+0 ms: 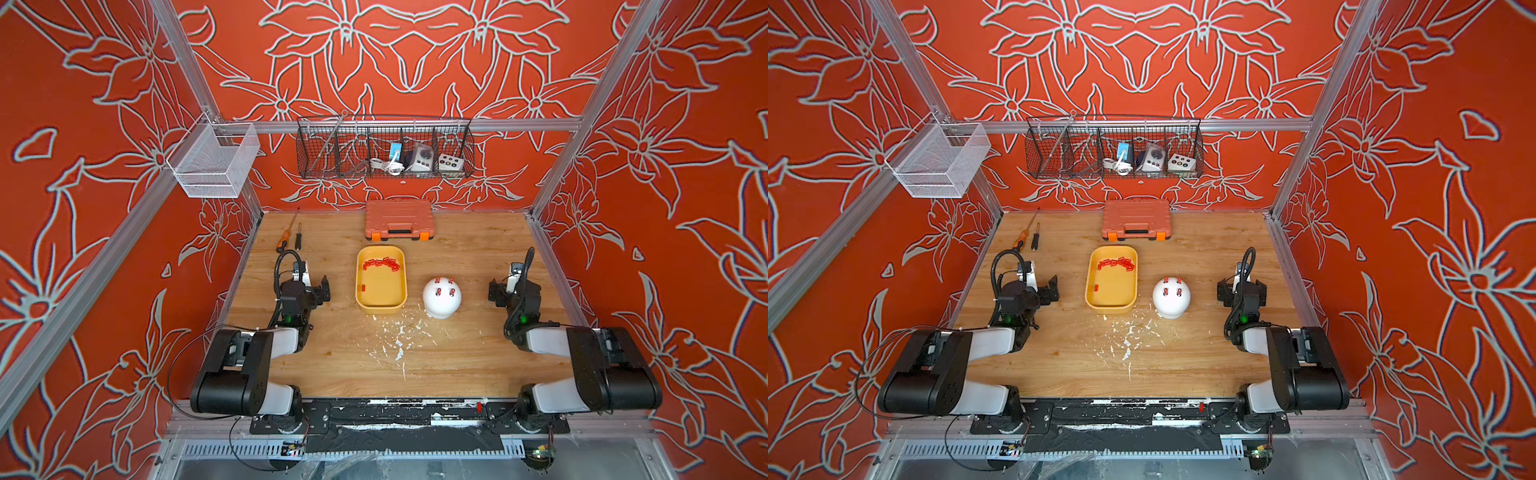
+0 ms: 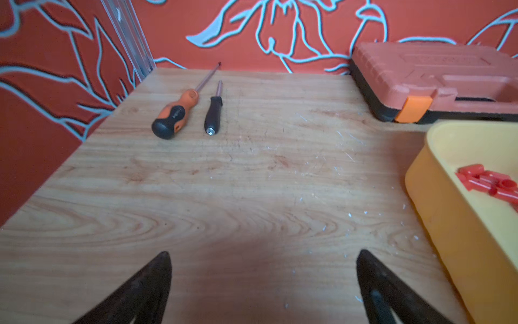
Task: Cover the protruding screws with screw protection sleeves
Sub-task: Reset both arms
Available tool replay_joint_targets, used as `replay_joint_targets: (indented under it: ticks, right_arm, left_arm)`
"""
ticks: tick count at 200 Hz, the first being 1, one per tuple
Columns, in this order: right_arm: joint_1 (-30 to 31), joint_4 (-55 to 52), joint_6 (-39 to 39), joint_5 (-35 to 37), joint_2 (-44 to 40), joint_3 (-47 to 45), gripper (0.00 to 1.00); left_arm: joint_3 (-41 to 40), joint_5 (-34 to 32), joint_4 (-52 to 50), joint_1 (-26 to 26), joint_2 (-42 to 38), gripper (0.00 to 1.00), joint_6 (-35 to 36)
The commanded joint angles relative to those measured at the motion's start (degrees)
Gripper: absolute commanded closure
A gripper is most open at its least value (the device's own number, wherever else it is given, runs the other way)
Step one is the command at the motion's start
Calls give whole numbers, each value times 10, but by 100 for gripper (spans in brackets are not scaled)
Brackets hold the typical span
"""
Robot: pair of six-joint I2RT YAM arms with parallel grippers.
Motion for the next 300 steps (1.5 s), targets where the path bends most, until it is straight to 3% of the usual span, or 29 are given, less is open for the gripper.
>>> replay_joint_targets:
  ticks: [1,124,143,164,176,190,196,205,300]
  right_arm:
    - [-1,7,6,-17,-3,6,2]
    - [-2,3,6,-16,-3,7,1]
    - [0,16,2,-28,-7,-1,1]
    - [0,140,-11,-58,-34,-83,1]
    - [-1,166,11,-1,-29,-95,1]
    - [-1,114,30,47,-9,-55,2]
    - [-1,72,32,54,-1,-26,1]
    - [8,13,26,63,-4,1,2]
    - [15,26,13,55,2,-1,2]
  left_arm:
    - [-1,11,-24,1,-3,0,-11]
    - [-2,25,-22,8,-3,0,-11]
    - [-48,42,50,-4,-17,0,8]
    - [-111,48,157,-14,-22,0,20]
    - [-79,28,96,-14,-18,0,14]
    - [1,3,-20,-11,3,0,0]
    - [-6,26,-7,3,-1,0,-9]
    - [-12,3,-10,6,-8,0,-19]
    - [-5,-12,-16,5,-3,0,-24]
